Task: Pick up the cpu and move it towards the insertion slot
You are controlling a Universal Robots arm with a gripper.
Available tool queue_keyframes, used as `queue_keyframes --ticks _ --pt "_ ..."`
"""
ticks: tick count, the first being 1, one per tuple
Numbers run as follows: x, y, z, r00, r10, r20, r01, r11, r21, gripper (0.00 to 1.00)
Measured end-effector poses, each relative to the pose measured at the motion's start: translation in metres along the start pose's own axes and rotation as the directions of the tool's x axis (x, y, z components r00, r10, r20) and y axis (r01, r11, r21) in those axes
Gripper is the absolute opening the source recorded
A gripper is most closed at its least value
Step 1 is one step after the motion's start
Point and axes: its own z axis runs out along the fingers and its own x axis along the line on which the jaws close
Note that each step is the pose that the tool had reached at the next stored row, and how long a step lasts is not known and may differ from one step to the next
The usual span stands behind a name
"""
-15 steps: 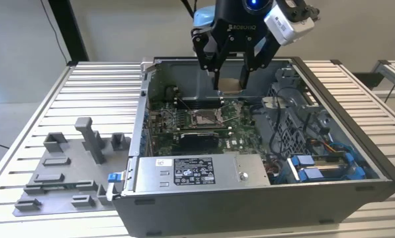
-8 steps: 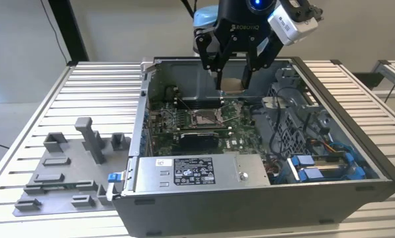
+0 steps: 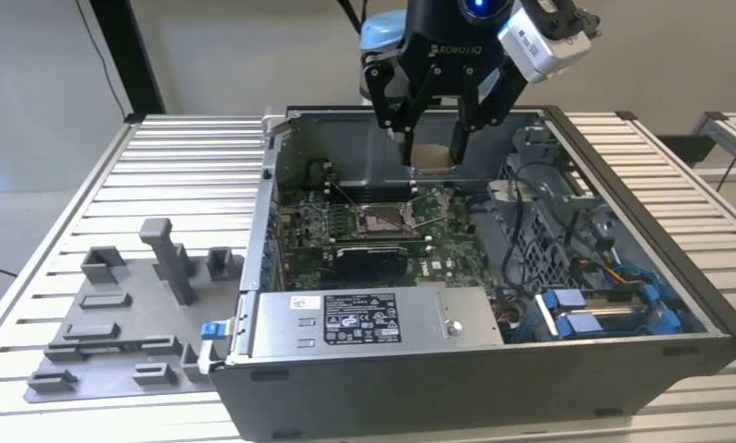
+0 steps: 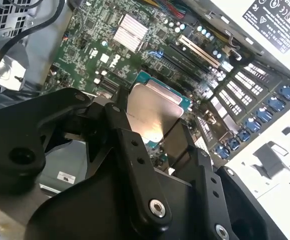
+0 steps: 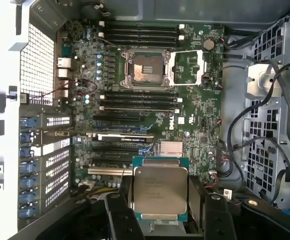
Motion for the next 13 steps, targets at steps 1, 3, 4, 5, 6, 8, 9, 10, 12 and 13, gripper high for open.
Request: queue_keyframes --ticks 1,3,4,5,6,8,9,10,12,13 --pt "0.0 0.0007 0.0 1.0 0.0 0.0 0.0 1.0 0.0 0.0" --pt "0.0 0.0022 0.0 1.0 0.0 0.0 0.0 1.0 0.0001 0.0" --pt "0.0 0.003 0.0001 1.0 0.0 0.0 0.0 1.0 0.0 0.0" --pt "0.0 0.004 0.0001 1.0 0.0 0.0 0.0 1.0 0.0 0.0" --pt "-0.0001 0.005 0.0002 1.0 0.0 0.0 0.0 1.0 0.0 0.0" --pt "-0.0001 0.0069 0.0002 1.0 0.0 0.0 0.0 1.0 0.0001 0.0" --pt "-0.0001 0.0079 0.0002 1.0 0.0 0.0 0.0 1.0 0.0001 0.0" --pt "-0.0001 0.009 0.0003 1.0 0.0 0.0 0.0 1.0 0.0001 0.0" --pt "-0.0002 0.0109 0.0004 1.0 0.0 0.0 0.0 1.0 0.0001 0.0" --pt "-0.0002 0.012 0.0004 1.0 0.0 0.0 0.0 1.0 0.0 0.0"
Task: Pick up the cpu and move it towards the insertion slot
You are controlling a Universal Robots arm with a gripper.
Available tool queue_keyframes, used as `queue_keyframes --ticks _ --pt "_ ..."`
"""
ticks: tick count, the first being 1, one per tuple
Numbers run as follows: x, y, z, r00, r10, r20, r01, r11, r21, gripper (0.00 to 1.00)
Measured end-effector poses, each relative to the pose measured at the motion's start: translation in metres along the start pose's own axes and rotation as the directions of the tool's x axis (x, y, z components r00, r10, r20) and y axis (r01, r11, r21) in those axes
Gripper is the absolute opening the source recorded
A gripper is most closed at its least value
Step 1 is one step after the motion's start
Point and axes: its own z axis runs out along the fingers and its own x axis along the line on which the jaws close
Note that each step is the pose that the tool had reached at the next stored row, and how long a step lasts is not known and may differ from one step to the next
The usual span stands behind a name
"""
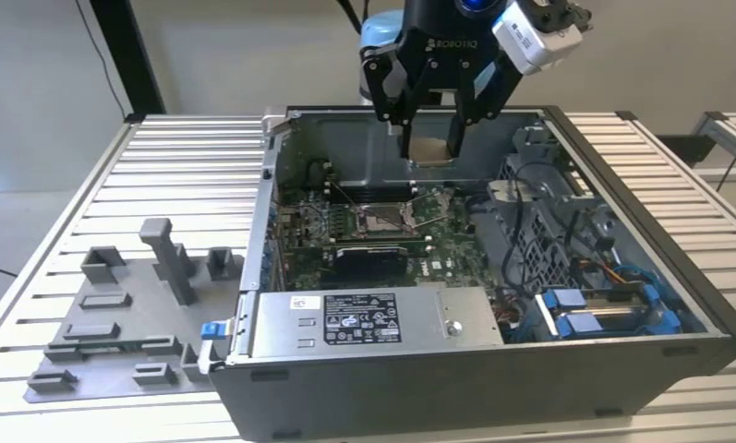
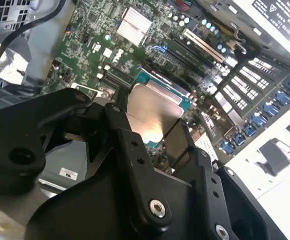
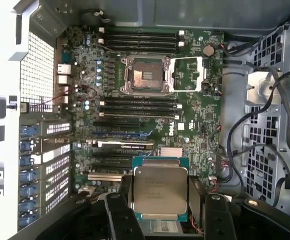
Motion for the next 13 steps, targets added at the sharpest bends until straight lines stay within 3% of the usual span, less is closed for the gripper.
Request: queue_keyframes --ticks 13 --pt "-0.0014 0.0092 0.0004 1.0 0.0 0.0 0.0 1.0 -0.0001 0.0"
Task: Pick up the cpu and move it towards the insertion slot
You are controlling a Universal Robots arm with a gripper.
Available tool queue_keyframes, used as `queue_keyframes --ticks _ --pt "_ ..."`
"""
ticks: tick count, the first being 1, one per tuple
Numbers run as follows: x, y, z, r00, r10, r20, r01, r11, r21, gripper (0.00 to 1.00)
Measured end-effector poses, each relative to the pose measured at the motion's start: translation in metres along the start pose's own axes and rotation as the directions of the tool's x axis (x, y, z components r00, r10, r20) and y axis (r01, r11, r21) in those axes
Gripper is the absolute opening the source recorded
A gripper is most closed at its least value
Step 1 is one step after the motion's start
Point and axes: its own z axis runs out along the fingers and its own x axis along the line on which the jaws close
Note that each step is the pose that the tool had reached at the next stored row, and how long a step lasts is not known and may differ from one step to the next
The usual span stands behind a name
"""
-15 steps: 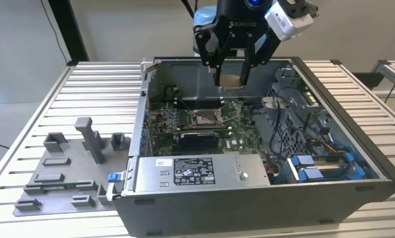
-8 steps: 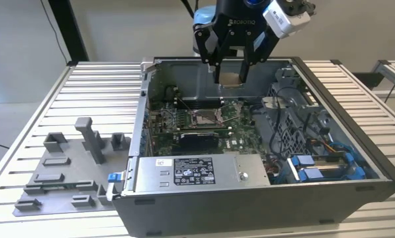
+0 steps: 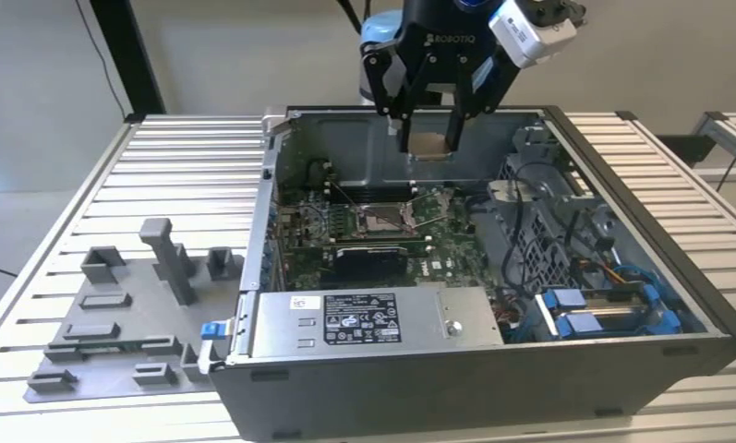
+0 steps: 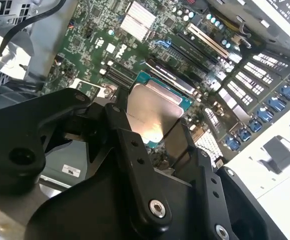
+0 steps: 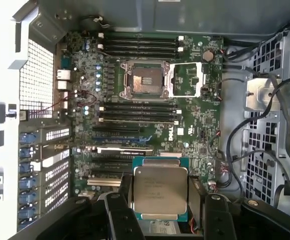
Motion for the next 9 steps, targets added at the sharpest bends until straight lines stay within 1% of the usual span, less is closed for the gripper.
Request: queue_keyframes --ticks 9 --pt "-0.0016 0.0032 0.0001 1.0 0.0 0.0 0.0 1.0 0.0001 0.0"
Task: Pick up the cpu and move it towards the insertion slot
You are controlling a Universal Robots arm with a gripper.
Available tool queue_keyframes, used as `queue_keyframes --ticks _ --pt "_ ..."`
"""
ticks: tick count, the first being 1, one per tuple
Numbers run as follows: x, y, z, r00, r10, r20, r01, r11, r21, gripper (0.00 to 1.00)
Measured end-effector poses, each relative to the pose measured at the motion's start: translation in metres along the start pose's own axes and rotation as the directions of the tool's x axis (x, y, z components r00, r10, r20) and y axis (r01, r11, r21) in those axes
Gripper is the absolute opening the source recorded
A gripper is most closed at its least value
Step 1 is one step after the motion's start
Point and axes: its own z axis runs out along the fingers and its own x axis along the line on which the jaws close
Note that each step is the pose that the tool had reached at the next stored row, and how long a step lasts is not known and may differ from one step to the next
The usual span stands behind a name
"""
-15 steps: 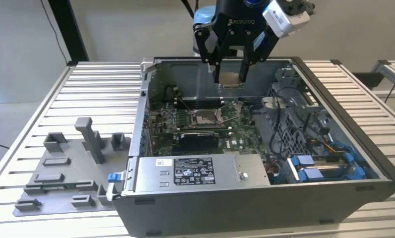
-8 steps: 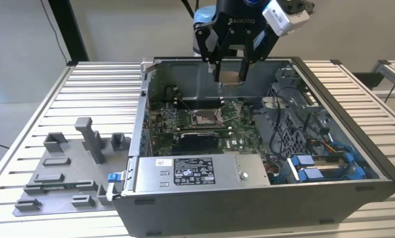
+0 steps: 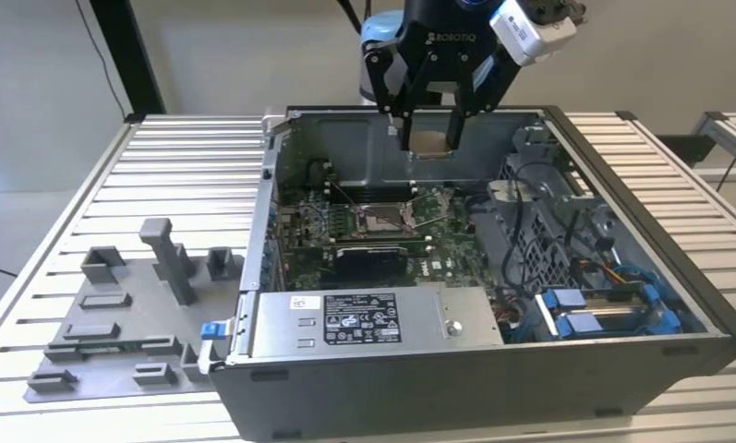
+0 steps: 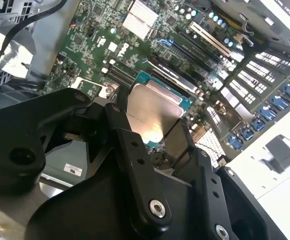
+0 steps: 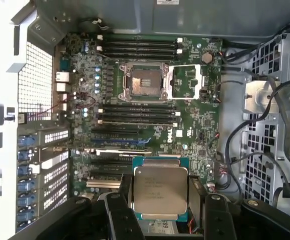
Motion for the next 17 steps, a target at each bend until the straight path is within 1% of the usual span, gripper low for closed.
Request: queue_keyframes --ticks 6,10,11,17 --pt "-0.0001 0.0002 0.0 1.0 0.0 0.0 0.0 1.0 0.0 0.0" --pt "-0.0013 0.0018 0.0003 1.0 0.0 0.0 0.0 1.0 0.0 0.0" --pt "-0.0013 0.0026 0.0004 1.0 0.0 0.0 0.0 1.0 0.0 0.0" --pt "-0.0015 0.0126 0.0017 1.0 0.0 -0.0001 0.0 1.0 0.0001 0.0"
